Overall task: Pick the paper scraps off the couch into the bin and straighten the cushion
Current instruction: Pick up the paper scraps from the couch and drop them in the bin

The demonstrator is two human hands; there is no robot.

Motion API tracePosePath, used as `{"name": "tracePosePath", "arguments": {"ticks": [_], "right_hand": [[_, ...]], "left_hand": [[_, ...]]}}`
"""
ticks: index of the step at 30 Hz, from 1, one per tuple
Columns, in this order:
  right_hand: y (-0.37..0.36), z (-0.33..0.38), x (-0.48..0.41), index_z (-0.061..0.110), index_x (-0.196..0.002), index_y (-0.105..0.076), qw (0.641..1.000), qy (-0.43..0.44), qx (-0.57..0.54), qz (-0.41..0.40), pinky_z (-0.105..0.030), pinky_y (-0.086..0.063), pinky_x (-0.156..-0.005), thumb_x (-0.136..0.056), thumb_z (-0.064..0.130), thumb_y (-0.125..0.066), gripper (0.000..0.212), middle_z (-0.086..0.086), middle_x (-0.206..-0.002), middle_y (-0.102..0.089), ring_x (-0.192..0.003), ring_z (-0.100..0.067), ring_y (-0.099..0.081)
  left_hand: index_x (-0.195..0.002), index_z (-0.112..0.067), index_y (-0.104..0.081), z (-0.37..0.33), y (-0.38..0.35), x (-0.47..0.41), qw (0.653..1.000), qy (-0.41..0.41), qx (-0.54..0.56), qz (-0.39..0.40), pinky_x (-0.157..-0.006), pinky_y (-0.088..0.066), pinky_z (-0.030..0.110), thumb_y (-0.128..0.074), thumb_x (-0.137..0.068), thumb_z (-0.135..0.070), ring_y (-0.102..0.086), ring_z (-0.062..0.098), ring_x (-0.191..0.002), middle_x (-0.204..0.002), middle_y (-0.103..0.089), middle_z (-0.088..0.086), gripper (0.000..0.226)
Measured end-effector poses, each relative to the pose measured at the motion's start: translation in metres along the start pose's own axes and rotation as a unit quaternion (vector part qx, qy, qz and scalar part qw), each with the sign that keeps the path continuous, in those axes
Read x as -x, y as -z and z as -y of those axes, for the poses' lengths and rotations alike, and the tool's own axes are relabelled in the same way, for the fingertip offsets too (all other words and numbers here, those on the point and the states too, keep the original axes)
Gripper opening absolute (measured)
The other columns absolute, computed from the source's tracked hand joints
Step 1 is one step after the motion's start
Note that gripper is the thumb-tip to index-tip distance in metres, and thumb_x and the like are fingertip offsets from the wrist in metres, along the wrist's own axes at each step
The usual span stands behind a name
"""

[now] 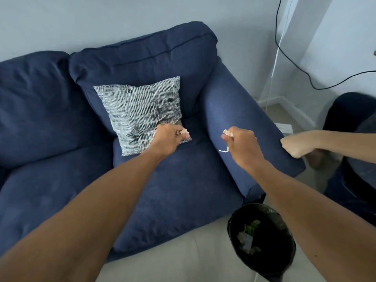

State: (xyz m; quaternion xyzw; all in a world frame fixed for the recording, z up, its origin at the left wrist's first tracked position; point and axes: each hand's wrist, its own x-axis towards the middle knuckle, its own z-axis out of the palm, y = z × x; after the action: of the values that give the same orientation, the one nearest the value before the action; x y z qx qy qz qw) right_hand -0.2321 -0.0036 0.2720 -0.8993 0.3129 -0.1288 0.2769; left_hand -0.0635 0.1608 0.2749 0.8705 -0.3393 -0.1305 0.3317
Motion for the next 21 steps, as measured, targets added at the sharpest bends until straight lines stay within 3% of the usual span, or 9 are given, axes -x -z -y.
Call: {"name": "tracePosePath", "arguments": {"ticks": [4, 8, 11, 13, 19, 21], "right_hand": [[-0.023, -0.018, 0.021, 0.01, -0.068, -0.037, 1.0, -0.027, -0.003, 0.012, -0.039, -0.038, -0.057, -0.102, 0.028, -0.05, 0.04, -0.006, -0.066, -0.048, -0.066, -0.03, -0.047], [-0.046, -0.043, 0.047, 0.019, -0.064, -0.03, 0.999, -0.044, 0.012, 0.025, -0.034, -0.032, -0.06, -0.101, 0.029, -0.052, 0.044, -0.004, -0.067, -0.045, -0.067, -0.03, -0.046], [-0.057, -0.064, 0.064, 0.012, -0.077, -0.047, 0.998, -0.057, 0.027, 0.03, -0.034, -0.034, -0.063, -0.101, 0.032, -0.053, 0.031, -0.008, -0.077, -0.052, -0.075, -0.036, -0.052], [-0.062, -0.08, 0.075, 0.007, -0.091, -0.058, 0.996, -0.073, 0.034, 0.034, -0.034, -0.035, -0.065, -0.101, 0.035, -0.053, 0.03, -0.013, -0.085, -0.057, -0.082, -0.037, -0.055], [-0.068, -0.128, 0.106, 0.007, -0.099, -0.061, 0.993, -0.112, 0.031, 0.035, -0.037, -0.045, -0.07, -0.1, 0.036, -0.054, 0.029, -0.019, -0.1, -0.066, -0.091, -0.04, -0.062], [-0.067, -0.145, 0.119, 0.006, -0.104, -0.063, 0.991, -0.125, 0.04, 0.031, -0.035, -0.04, -0.069, -0.1, 0.035, -0.054, 0.03, -0.02, -0.102, -0.067, -0.094, -0.04, -0.063]], "left_hand": [[-0.058, -0.013, -0.05, 0.022, -0.023, 0.019, 0.999, 0.027, 0.008, 0.017, -0.038, -0.031, 0.015, -0.073, -0.091, -0.025, -0.029, 0.007, -0.042, -0.053, -0.038, -0.004, 0.042], [-0.08, -0.006, -0.072, 0.04, -0.05, 0.037, 0.997, 0.042, 0.023, 0.057, -0.041, -0.035, 0.013, -0.074, -0.09, -0.025, -0.041, 0.007, -0.051, -0.064, -0.058, 0.003, 0.021], [-0.088, -0.004, -0.074, 0.047, -0.071, 0.045, 0.995, 0.05, 0.031, 0.075, -0.05, -0.044, 0.017, -0.075, -0.09, -0.024, -0.051, 0.011, -0.064, -0.084, -0.071, 0.011, 0.02], [-0.088, -0.001, -0.073, 0.047, -0.086, 0.05, 0.994, 0.057, 0.037, 0.089, -0.049, -0.043, 0.015, -0.074, -0.09, -0.023, -0.051, 0.006, -0.062, -0.08, -0.069, 0.008, 0.023], [-0.089, -0.003, -0.074, 0.035, -0.141, 0.067, 0.989, 0.042, 0.022, 0.143, -0.059, -0.048, 0.024, -0.073, -0.091, -0.024, -0.051, 0.014, -0.065, -0.077, -0.065, 0.005, 0.021], [-0.089, -0.002, -0.073, 0.03, -0.163, 0.071, 0.985, 0.037, 0.019, 0.167, -0.057, -0.048, 0.025, -0.072, -0.092, -0.025, -0.049, 0.013, -0.062, -0.076, -0.063, 0.007, 0.023]]}}
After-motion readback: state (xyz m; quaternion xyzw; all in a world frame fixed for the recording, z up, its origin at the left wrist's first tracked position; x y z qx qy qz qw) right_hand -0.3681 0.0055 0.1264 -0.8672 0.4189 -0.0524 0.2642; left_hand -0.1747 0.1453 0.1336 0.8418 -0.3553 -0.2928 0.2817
